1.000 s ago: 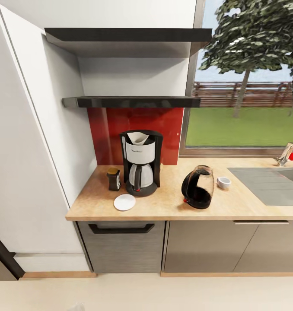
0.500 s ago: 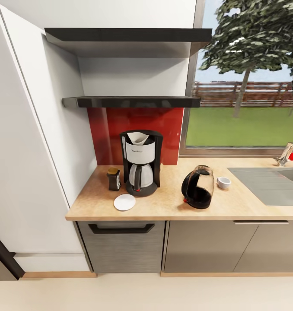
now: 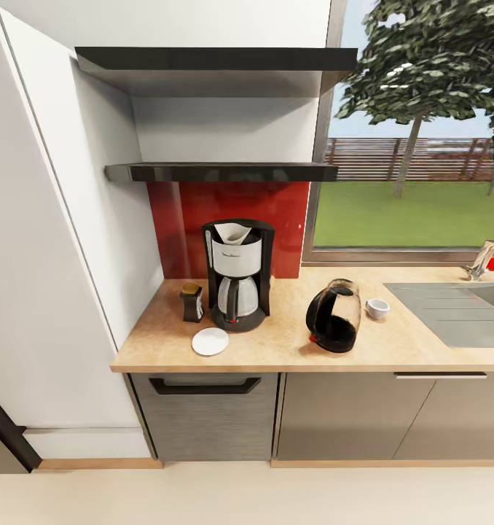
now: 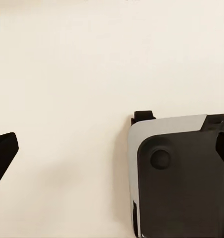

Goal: Set up a coffee station on the kitchen countertop: keep the coffee maker on the countertop, move the bottle of coffee from the kitchen shelf to the counter next to the coffee maker, place a paper coffee filter on top of the coffee maker, put the saucer next to the coffee maker with the coffee cup on the saucer, and place the electric kettle next to the coffee maker.

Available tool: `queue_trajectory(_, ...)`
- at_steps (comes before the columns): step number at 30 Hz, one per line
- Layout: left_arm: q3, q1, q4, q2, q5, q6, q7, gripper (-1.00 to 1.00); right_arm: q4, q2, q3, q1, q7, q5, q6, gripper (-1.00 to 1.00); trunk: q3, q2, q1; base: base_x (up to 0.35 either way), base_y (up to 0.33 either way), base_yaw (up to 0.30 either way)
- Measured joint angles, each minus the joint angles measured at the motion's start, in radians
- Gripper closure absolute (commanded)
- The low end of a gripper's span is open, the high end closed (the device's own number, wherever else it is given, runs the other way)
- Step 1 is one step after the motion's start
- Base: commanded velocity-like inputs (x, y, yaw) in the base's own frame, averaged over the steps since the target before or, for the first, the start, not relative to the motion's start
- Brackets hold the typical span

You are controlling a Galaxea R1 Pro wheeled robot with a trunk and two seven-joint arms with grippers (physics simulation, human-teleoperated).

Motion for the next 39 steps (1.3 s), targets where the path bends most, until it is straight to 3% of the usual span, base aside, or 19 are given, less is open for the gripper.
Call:
queue_trajectory(9, 0.003, -0.006, -0.028, -0.013, -0.008, -0.055, -0.003, -1.0, 0.002, -0.003, 0.001, 0.0, -0.002, 0.002, -0.001, -1.0, 0.0, 0.0, 0.0, 0.0, 0.0, 0.0)
queue_trajectory(12, 0.003, -0.008, -0.079, -0.028, -0.008, -0.098, -0.006, -1.0, 0.002, -0.004, 0.002, 0.0, -0.003, 0.002, -0.002, -1.0, 0.0, 0.0, 0.0, 0.0, 0.0, 0.0)
queue_trajectory(17, 0.003, -0.009, -0.242, -0.047, -0.006, -0.127, -0.027, -1.0, 0.005, -0.005, 0.002, 0.0, -0.003, 0.003, -0.002, -1.0, 0.0, 0.0, 0.0, 0.0, 0.0, -0.013)
queue_trajectory(21, 0.006, -0.009, -0.385, -0.057, 0.0, -0.13, -0.126, -1.0, 0.005, -0.005, 0.002, 0.0, -0.003, 0.002, -0.002, -1.0, 0.001, 0.0, 0.0, 0.0, 0.0, -0.179)
queue_trajectory(30, 0.01, -0.014, -0.665, -0.087, 0.007, -0.115, -0.466, -1.0, 0.005, -0.005, 0.0, 0.0, -0.003, 0.001, -0.002, -1.0, 0.002, 0.0, 0.0, 0.0, 0.0, -0.26)
queue_trajectory(33, 0.01, -0.016, -0.726, -0.107, 0.007, -0.1, -0.505, -1.0, 0.005, -0.005, 0.0, 0.0, -0.003, 0.001, -0.002, -1.0, 0.002, 0.0, 0.0, 0.0, 0.0, -0.273)
queue_trajectory(39, 0.007, -0.02, -0.898, -0.166, 0.007, 0.023, -0.53, -1.0, 0.005, -0.004, -0.001, 0.0, -0.003, 0.001, -0.002, -1.0, 0.002, 0.0, 0.0, 0.0, 0.0, -0.274)
